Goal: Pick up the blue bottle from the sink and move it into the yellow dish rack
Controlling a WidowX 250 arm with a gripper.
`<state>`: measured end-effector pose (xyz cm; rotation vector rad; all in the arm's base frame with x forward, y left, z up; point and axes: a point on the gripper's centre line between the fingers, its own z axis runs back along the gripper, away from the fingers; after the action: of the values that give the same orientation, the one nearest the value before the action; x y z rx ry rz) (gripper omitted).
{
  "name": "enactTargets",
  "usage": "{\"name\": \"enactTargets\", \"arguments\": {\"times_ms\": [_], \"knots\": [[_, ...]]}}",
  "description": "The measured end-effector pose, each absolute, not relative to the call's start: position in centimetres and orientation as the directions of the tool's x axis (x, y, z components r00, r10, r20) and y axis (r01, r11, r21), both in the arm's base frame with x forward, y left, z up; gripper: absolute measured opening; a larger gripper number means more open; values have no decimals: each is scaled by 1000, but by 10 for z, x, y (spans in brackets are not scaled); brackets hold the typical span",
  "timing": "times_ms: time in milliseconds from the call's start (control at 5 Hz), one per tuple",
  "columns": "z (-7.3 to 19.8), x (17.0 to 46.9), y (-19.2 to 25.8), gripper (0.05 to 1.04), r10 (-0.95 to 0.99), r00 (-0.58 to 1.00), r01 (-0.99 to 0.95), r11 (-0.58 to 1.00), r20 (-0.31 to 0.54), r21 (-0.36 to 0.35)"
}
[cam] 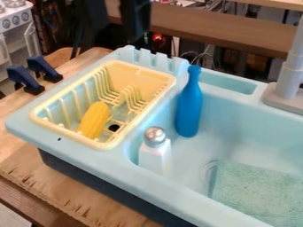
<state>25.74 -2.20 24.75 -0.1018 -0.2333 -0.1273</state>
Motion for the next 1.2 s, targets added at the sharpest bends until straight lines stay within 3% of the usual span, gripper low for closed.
{"name": "enactTargets", "arguments": {"times_ms": [200, 600, 1200], "knots": [[241, 281, -32, 1001, -140, 960, 171, 979, 244, -110], [206, 314, -59, 1001, -188, 968, 208, 971, 164, -117], [185, 327, -67, 1001, -156, 981, 166, 983, 119, -79]]}}
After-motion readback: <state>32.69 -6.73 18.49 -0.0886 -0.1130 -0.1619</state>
